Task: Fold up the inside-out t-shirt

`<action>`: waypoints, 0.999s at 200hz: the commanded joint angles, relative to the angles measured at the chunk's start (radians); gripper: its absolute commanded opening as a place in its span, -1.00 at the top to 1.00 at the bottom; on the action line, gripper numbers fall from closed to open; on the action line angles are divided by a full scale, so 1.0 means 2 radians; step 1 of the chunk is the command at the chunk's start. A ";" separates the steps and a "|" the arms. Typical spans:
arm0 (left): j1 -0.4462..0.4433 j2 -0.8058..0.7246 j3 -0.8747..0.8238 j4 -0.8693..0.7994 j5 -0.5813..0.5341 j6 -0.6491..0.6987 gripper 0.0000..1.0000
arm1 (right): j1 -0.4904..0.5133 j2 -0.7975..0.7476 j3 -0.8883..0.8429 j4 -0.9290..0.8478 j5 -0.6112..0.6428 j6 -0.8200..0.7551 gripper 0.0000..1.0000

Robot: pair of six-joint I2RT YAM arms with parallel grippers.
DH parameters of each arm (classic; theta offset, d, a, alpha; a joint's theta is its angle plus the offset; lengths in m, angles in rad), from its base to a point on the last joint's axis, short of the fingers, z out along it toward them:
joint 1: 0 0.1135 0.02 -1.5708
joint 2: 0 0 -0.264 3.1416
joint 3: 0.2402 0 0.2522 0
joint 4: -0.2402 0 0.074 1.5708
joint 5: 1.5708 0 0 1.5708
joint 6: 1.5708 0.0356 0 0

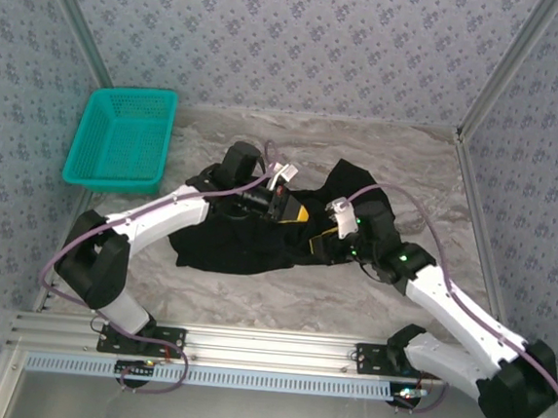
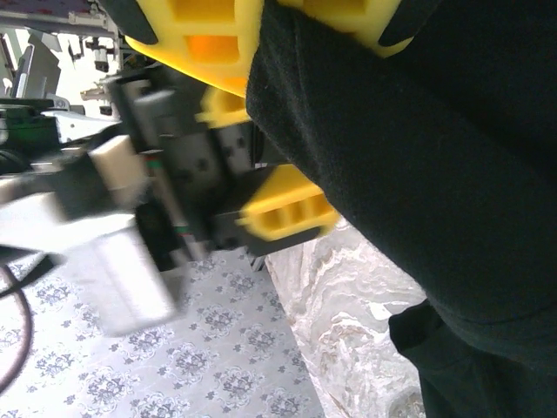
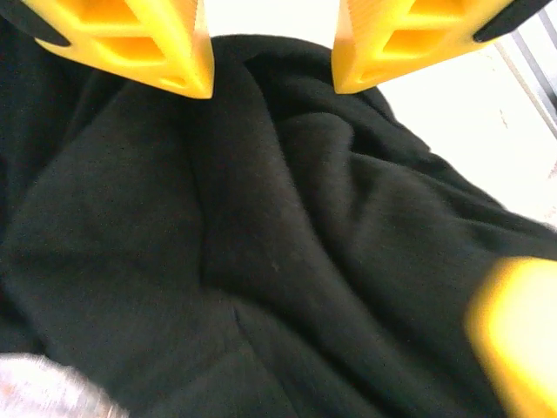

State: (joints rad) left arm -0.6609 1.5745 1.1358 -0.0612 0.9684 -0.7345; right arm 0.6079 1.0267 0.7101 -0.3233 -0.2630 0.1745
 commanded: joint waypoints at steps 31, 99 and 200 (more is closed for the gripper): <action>0.003 -0.006 0.017 -0.012 0.003 0.009 1.00 | 0.001 0.047 0.000 0.061 0.012 -0.025 0.47; 0.038 -0.004 0.015 -0.059 -0.099 0.026 1.00 | -0.055 -0.041 -0.003 -0.009 -0.111 -0.024 1.00; 0.056 0.007 0.006 -0.067 -0.226 0.060 0.02 | -0.166 -0.071 -0.064 0.234 -0.329 0.195 1.00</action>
State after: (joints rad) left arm -0.5468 1.6665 1.1690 -0.1654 0.6014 -0.6632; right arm 0.2890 0.8631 0.6037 -0.0429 -0.8364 0.4088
